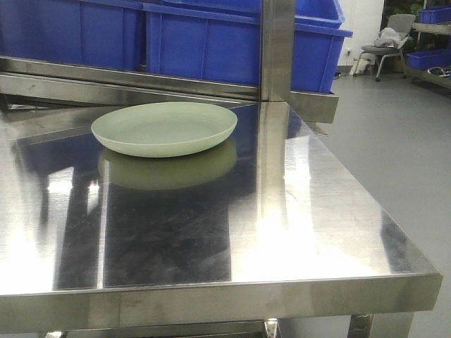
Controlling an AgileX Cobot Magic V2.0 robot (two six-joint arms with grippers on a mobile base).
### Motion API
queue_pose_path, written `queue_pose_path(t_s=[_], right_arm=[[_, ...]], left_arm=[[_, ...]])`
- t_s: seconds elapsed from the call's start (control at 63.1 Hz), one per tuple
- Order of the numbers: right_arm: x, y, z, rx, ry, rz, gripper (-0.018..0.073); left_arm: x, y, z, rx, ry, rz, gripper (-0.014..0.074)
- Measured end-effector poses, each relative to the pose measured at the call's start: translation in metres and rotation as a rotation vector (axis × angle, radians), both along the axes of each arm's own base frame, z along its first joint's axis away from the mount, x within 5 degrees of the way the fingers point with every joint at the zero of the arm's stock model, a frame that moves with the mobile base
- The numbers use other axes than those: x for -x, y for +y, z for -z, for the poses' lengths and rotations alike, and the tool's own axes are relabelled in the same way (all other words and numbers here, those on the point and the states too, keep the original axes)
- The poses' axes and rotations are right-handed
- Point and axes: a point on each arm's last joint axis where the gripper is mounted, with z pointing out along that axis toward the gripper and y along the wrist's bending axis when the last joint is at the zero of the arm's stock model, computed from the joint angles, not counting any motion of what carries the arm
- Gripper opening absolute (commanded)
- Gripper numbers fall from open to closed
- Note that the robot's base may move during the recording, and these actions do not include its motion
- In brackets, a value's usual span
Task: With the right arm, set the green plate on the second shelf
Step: 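Move the right gripper toward the pale green plate's rim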
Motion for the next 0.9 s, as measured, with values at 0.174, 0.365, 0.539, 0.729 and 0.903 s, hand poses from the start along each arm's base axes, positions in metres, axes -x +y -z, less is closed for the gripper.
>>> queue_pose_path(t_s=[0.174,0.365,0.539,0.729,0.903], right_arm=[[-0.029,0.007,-0.041,0.009,0.08,-0.051,0.0048],[-0.087,0.03,-0.063,0.04,0.255,-0.145,0.0048],[-0.143,0.06,-0.073,0.072,0.372,-0.216,0.0048],[-0.206,0.088,-0.074,0.094,0.447,-0.241,0.0048],[-0.262,0.11,-0.061,0.117,0.542,-0.24,0.0067]], left_arm=[[0.0,0.0,0.0,0.0,0.0,0.0,0.013],[0.0,0.0,0.0,0.0,0.0,0.0,0.013],[0.0,0.0,0.0,0.0,0.0,0.0,0.013],[0.0,0.0,0.0,0.0,0.0,0.0,0.013],[0.0,0.0,0.0,0.0,0.0,0.0,0.013]])
